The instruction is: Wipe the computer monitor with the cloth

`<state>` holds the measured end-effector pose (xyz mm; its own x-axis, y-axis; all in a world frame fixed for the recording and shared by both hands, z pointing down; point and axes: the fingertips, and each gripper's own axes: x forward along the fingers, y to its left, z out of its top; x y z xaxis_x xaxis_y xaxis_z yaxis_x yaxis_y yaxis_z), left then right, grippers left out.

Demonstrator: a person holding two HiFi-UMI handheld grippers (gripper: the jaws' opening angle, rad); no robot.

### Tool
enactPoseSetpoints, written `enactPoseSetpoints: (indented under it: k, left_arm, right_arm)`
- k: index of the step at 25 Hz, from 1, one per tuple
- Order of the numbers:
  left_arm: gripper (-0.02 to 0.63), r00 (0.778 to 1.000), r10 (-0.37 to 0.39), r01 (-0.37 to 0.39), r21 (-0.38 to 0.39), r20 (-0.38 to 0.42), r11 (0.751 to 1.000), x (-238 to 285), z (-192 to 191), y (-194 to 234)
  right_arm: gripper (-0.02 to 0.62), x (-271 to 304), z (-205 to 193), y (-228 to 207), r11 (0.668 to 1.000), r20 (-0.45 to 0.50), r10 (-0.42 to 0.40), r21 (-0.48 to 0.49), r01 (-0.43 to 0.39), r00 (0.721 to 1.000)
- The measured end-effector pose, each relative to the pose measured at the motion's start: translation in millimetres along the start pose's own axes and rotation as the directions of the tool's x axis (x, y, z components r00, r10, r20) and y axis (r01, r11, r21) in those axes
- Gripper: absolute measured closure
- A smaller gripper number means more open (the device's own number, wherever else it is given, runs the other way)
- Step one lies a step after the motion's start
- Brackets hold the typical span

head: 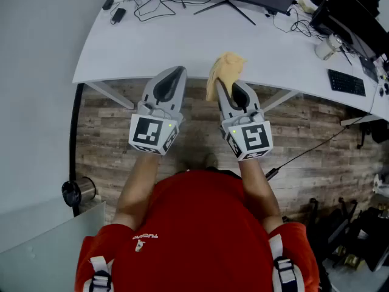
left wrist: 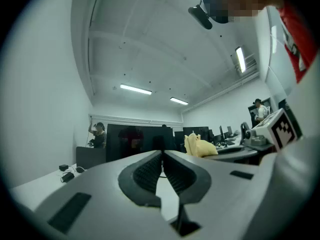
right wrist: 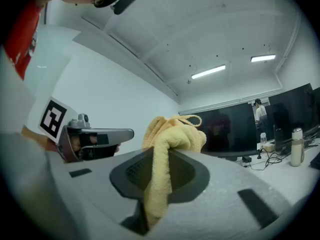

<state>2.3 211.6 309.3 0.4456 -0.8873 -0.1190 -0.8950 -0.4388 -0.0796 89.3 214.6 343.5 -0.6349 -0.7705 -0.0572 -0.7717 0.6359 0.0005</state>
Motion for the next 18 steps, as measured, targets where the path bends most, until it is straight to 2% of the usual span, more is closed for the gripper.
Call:
enactPoseSetpoints:
  k: [7, 18]
  left_arm:
    - [0.591, 1.000, 0.019, -0.019, 0.001, -0.010, 1.000, 14.0, -4.8, -3.2]
    - [0.591, 0.992, 0.123, -0.122, 0.018, -0.041, 0.992, 38.7, -24.4, -0.1]
  right_arm:
    - [0.532, 4.1, 0.9, -14.1, 1.000, 0.010, 0.026, 0.005, -0.026, 1.000]
    - [0.532, 16.7, -23.3, -47.3, 0.994, -0.026, 0.107, -0.010, -0.108, 0.994]
